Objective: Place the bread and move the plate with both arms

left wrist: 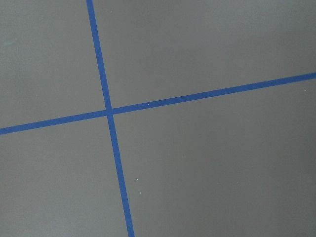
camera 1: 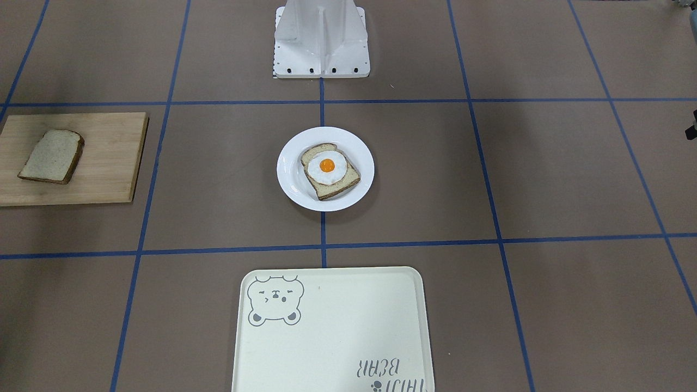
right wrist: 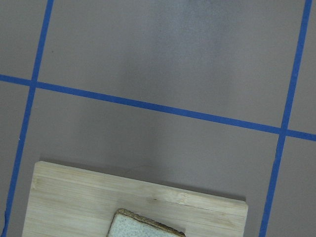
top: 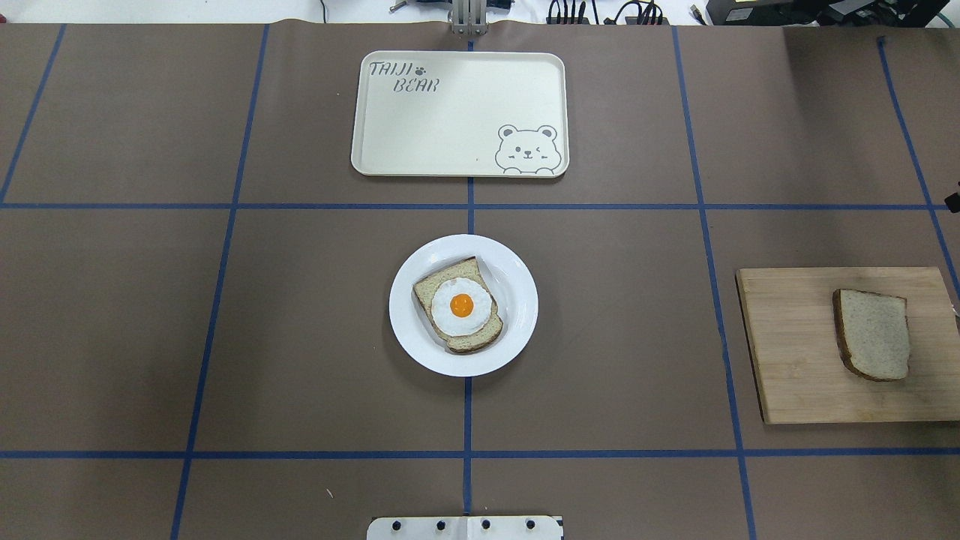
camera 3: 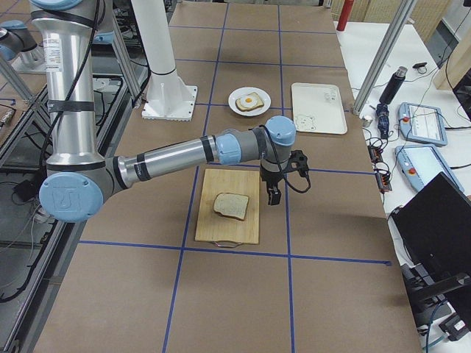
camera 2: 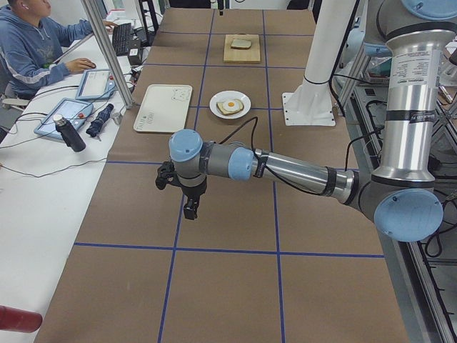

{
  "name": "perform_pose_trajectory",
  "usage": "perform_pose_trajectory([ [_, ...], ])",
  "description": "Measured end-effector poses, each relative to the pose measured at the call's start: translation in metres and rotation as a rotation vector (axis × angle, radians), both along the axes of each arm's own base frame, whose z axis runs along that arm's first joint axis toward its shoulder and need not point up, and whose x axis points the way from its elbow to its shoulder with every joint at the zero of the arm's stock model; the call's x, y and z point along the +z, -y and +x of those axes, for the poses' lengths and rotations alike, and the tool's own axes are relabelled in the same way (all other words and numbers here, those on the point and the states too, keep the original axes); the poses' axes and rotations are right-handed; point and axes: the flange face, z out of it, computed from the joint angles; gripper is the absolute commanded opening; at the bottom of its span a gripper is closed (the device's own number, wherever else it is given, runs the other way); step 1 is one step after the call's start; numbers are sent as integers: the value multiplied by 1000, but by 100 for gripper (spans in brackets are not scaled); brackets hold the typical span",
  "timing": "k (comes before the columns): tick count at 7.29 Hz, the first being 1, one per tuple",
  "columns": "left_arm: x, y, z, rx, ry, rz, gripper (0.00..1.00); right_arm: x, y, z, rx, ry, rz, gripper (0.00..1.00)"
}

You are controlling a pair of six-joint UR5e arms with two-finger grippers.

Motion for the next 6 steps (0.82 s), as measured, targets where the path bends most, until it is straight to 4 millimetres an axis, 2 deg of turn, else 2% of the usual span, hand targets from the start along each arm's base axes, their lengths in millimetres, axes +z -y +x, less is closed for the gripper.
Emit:
perform_pose_trajectory([
  [2, 0, 1, 1, 1, 0, -6, 99, 22, -15, 1, 3, -14, -43, 100],
  [3, 2, 1, 1, 0, 1, -14, 99, 33, -21, -6, 24, -10, -77, 100],
  [4, 5, 0, 2, 0, 2, -18, 99, 46, -29, -17, 57, -3, -112, 100],
  [6, 5, 1, 2, 1, 4, -16, 99, 87, -47, -46, 154, 35, -182, 97],
])
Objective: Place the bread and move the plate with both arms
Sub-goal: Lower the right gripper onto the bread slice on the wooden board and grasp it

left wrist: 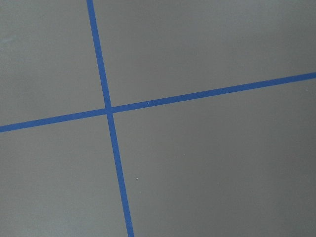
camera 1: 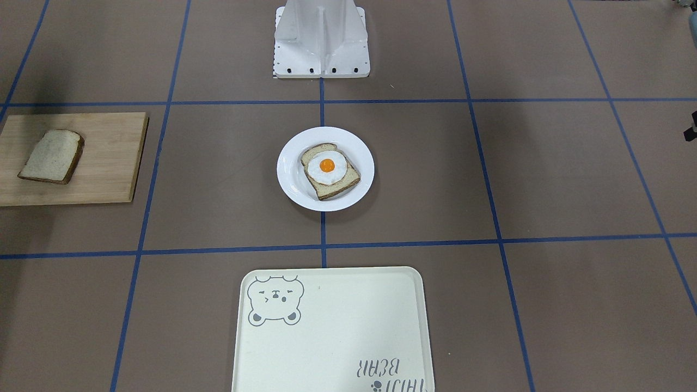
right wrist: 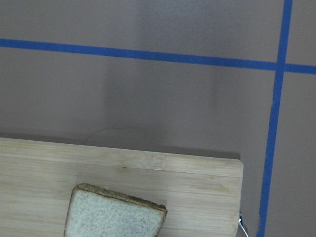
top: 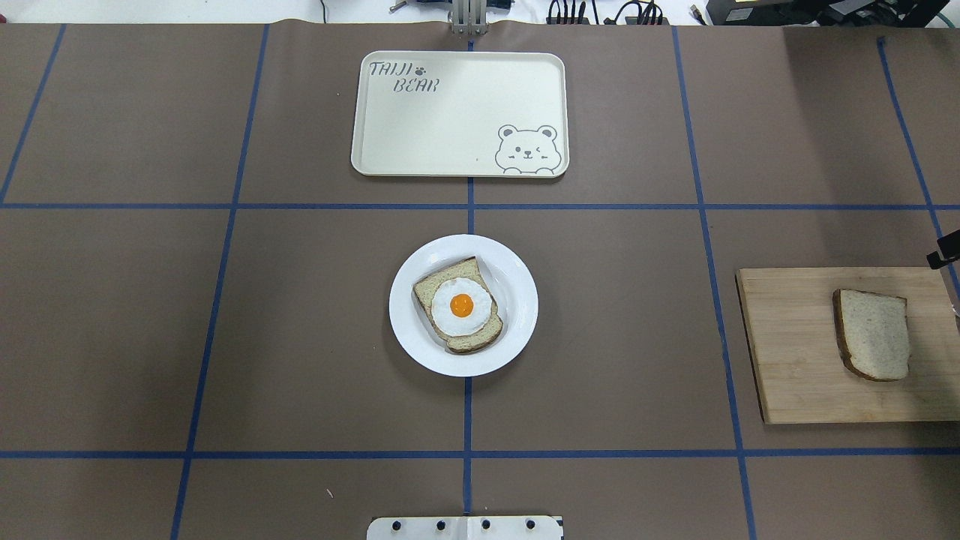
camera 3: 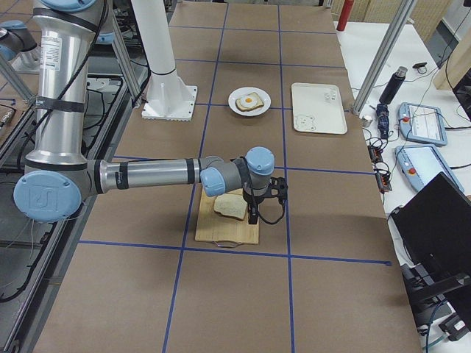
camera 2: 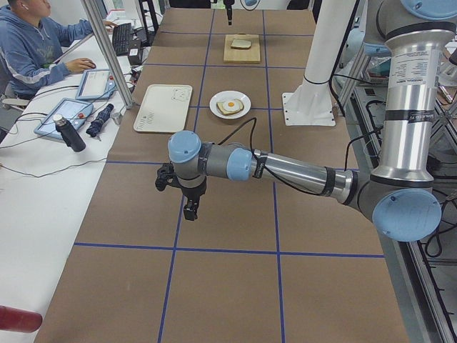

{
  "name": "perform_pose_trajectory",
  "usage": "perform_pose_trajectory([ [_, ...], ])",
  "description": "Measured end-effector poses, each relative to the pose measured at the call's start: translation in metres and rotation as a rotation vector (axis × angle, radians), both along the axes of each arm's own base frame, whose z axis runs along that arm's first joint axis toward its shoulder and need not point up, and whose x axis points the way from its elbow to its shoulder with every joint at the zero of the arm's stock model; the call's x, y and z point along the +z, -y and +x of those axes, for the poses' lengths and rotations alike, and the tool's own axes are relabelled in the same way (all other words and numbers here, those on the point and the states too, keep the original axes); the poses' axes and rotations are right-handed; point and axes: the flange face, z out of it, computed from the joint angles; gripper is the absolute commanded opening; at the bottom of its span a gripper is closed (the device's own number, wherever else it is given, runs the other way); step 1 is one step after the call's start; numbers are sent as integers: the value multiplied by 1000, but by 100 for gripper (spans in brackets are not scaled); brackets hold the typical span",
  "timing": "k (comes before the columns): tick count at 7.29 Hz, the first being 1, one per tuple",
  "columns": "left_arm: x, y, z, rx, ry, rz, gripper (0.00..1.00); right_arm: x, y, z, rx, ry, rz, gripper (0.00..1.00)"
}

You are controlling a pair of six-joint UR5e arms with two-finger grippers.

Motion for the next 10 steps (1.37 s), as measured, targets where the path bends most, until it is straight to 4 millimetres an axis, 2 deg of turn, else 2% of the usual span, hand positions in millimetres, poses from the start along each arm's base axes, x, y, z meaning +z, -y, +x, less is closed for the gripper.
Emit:
perform_pose_trajectory([
  [2, -3, 2, 0, -1, 1, 5, 99, 34, -15, -35, 97, 62, -54, 89],
  [3, -4, 3, 0, -1, 2, 7, 99, 42, -24, -46, 126, 92, -69, 81],
  [4, -4, 4, 0, -1, 3, 8, 99, 44, -35, -52, 138, 113, -78, 76],
  [7, -5, 5, 0, -1, 3, 8, 99, 47, -56, -54, 140, 119, -97, 76],
  [8, -5, 5, 0, -1, 3, 9, 99, 49, -60, -57, 131, 115, -101, 58],
  [9, -5, 6, 0, -1, 3, 9, 99, 50, -62, -59, 125, 112, -104, 37],
  [10, -5, 6, 0, -1, 3, 10, 99, 51, -63, -60, 121, 110, -105, 29],
])
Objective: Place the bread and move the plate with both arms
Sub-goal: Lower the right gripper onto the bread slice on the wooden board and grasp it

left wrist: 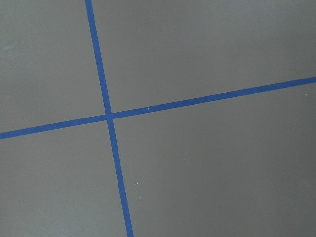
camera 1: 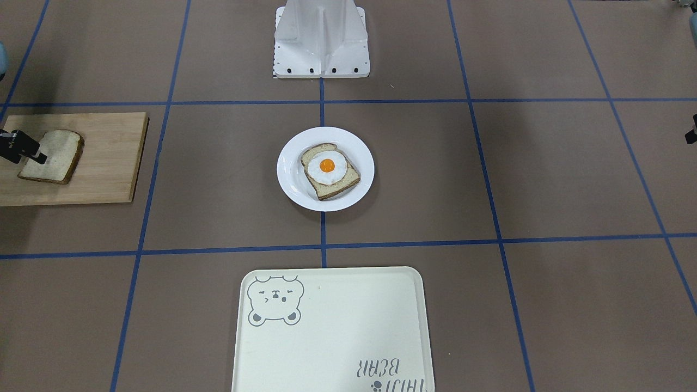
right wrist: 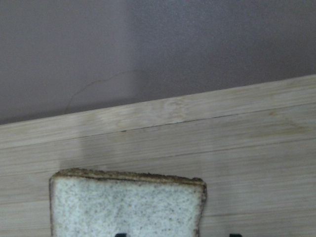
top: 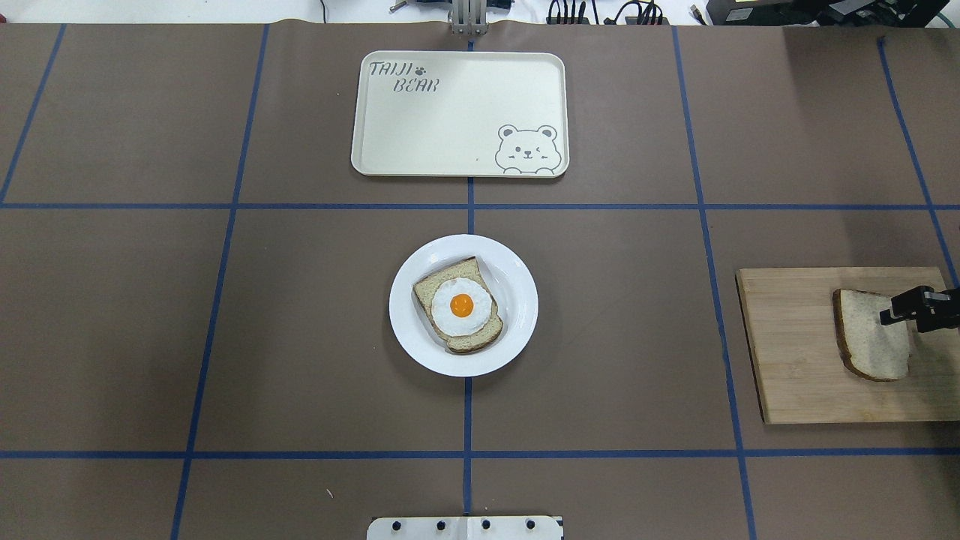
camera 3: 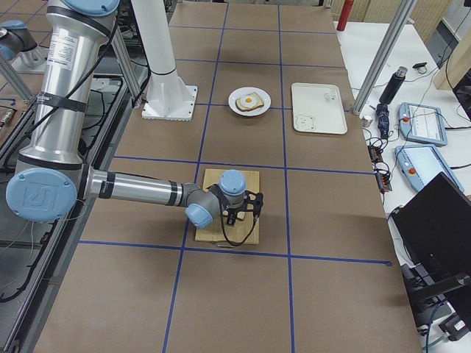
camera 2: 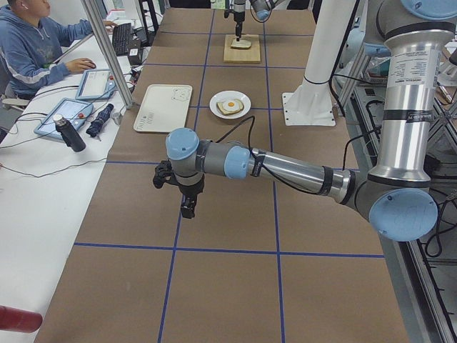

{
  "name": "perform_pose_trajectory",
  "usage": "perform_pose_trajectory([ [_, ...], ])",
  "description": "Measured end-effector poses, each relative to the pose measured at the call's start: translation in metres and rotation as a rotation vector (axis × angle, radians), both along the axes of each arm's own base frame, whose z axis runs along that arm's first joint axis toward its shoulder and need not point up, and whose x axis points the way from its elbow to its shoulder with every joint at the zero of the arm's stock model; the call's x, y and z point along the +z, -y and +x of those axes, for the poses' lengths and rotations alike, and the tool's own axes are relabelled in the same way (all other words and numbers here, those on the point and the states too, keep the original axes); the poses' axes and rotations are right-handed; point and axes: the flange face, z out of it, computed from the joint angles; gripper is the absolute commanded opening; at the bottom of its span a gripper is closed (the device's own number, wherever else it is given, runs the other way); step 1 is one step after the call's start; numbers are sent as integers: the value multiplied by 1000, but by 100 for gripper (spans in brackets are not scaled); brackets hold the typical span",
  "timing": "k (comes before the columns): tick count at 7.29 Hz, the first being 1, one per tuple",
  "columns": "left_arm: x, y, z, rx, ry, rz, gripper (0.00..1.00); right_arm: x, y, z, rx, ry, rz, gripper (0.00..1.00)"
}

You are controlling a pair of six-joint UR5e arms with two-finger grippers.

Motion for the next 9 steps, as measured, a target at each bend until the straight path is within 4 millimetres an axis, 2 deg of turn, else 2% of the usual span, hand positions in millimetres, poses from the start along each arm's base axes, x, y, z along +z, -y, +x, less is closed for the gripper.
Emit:
perform_pose_trajectory([
  [2, -2, 0, 0, -1, 0, 2, 99, 2, -1, 0, 2, -6, 0, 2],
  [6, -11, 3, 1, -42, -7, -25, 99, 0, 0, 1, 5, -5, 4, 0],
  [9, -12, 4, 0, -46, -8, -26, 99, -20, 4, 8, 15, 30, 25, 0],
])
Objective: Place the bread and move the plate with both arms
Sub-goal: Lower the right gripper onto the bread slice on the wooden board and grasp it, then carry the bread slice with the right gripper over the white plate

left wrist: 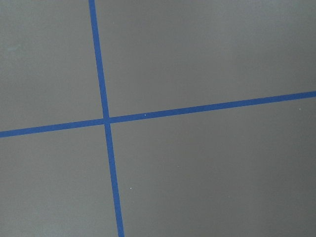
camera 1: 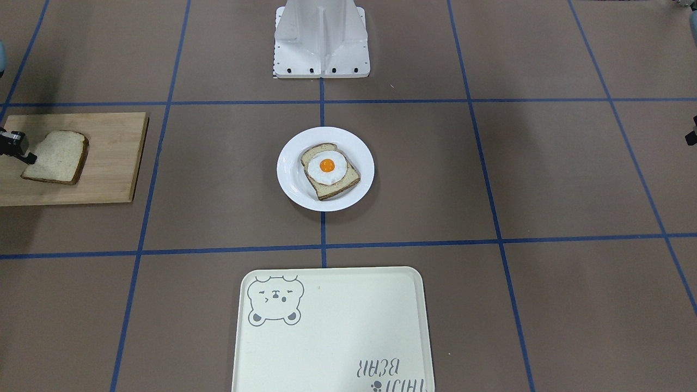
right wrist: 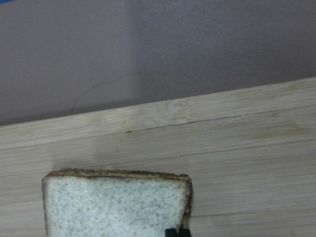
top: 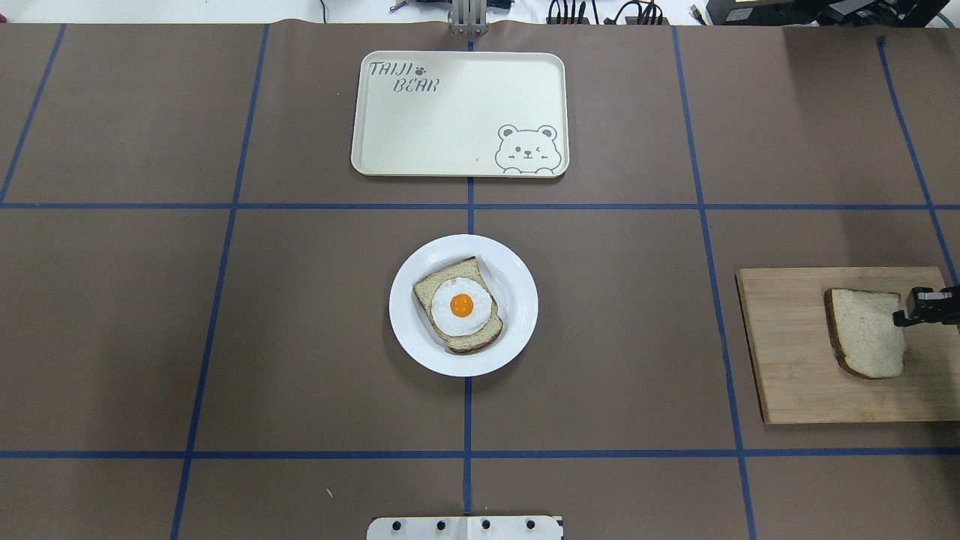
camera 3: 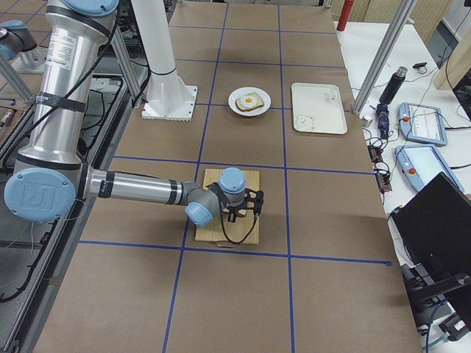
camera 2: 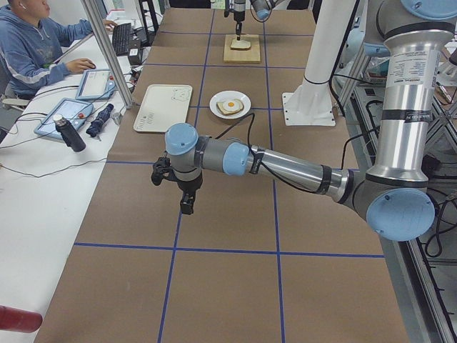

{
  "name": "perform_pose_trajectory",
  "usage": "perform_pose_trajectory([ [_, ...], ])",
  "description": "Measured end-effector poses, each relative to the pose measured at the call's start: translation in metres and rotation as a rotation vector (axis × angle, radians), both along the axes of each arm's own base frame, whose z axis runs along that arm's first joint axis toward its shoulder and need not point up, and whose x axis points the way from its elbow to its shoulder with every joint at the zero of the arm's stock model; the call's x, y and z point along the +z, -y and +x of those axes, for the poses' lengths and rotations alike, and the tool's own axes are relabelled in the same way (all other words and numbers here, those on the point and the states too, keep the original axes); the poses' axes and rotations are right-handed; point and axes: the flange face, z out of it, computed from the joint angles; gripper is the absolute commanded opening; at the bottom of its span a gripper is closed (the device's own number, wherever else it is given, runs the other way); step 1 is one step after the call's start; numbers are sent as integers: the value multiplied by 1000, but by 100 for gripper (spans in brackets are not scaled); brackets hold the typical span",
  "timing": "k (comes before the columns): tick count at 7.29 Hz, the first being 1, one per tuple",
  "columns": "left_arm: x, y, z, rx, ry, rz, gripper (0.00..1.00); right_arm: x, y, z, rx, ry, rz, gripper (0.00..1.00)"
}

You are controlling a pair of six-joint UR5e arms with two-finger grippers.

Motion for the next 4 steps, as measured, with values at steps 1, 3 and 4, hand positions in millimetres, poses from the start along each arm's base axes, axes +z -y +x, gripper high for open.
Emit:
perform_pose_trajectory([
  [1, 0, 0, 0, -1, 0, 0, 99, -10, 3, 5, -1, 32, 0, 0],
  [3, 1, 1, -1, -1, 0, -1, 99, -33, 14, 21, -13, 137, -13, 0],
  [4, 0, 1, -1, -1, 0, -1, 99, -47, 25, 24, -17, 178, -13, 0],
])
